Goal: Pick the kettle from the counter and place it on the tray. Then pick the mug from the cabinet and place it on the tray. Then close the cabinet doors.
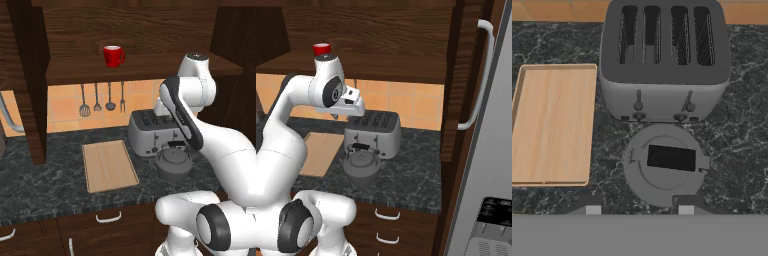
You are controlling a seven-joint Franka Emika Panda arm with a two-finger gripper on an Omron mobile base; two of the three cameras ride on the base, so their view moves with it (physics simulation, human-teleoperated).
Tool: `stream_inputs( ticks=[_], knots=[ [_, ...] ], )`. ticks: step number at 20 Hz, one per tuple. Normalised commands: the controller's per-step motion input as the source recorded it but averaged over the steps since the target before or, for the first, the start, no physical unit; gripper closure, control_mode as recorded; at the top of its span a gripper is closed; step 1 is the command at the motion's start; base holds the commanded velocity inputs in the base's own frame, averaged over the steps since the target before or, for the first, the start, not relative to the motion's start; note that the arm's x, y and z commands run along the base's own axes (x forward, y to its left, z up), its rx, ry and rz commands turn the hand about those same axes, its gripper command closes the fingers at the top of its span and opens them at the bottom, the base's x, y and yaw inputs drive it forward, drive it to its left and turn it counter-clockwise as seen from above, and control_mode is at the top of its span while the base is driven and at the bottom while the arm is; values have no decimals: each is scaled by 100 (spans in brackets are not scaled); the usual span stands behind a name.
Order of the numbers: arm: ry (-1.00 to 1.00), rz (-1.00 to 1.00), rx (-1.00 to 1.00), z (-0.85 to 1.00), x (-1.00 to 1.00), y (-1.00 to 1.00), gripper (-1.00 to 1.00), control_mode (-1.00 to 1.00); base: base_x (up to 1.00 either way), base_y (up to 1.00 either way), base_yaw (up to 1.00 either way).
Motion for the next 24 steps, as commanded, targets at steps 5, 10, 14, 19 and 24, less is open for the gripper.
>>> stream_inputs(
  ticks=[5,10,14,19,24],
  knots=[
    [0,-3,0,-15,-20,-15,-100,-100,0,0,0],
    [-2,-48,19,-31,-43,-33,-100,-100,0,0,0],
    [1,-61,19,-50,-3,-26,-100,-100,0,0,0],
    [0,-52,18,-58,14,-4,-100,-100,0,0,0],
    [0,-19,23,-48,35,-5,-100,-100,0,0,0]
  ],
)
